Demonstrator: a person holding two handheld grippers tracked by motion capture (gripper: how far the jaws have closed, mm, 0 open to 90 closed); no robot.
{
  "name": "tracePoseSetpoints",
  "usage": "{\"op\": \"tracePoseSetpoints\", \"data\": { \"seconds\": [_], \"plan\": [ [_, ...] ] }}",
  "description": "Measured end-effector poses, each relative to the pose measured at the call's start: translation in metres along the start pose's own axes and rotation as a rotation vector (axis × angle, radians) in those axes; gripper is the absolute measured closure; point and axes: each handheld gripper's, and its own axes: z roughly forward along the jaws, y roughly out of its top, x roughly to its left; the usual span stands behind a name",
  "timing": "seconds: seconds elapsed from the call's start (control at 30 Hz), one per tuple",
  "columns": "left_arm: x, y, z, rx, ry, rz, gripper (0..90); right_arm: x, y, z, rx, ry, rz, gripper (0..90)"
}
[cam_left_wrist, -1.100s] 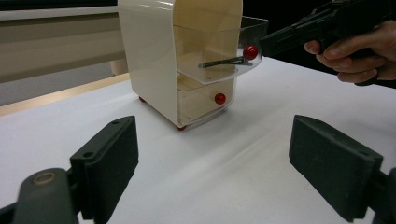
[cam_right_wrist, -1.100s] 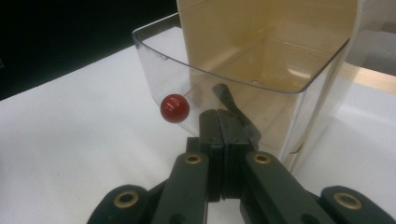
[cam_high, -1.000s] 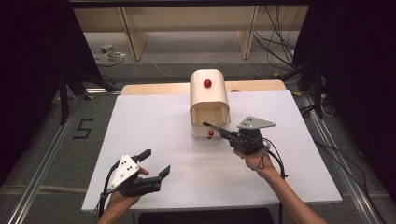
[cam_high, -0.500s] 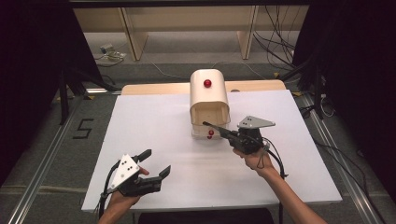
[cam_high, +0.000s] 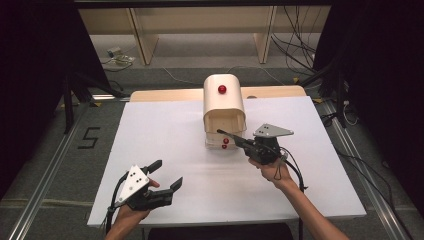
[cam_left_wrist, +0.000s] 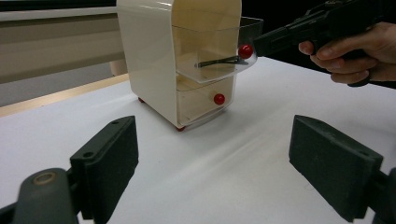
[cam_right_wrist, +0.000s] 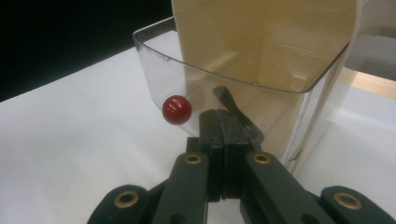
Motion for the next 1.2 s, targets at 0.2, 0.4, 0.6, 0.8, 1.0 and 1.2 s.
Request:
{"op": "tracePoseSetpoints", "data": {
  "seconds": [0.2,0.4,0.6,0.8,1.0,1.2],
  "plan": [
    [-0.0004,0.0,0.0004,0.001,-0.001,0.001,15.6,0.0006,0.0003,0.0015,-0.003,-0.003,-0.004,90.0],
    [0.0,0.0,0.0002,0.0,0.001,0.001,15.6,0.0001,0.0003,0.002,-0.005,-0.003,-0.002,90.0],
    [0.0001,0.0,0.0001,0.001,0.001,0.002,15.6,-0.0004,0.0003,0.0026,-0.008,-0.001,0.0,90.0],
    [0.0,0.0,0.0003,0.001,0.001,0.001,15.6,-0.0009,0.0002,0.004,-0.007,-0.006,-0.001,90.0],
    [0.0003,0.0,0.0001,0.001,0.001,0.001,15.6,-0.0011,-0.0003,0.006,-0.006,-0.008,-0.004,90.0],
    [0.0005,0.0001,0.0,0.001,0.002,0.001,15.6,-0.0018,-0.0001,0.0077,-0.012,-0.014,-0.003,90.0]
  ]
}}
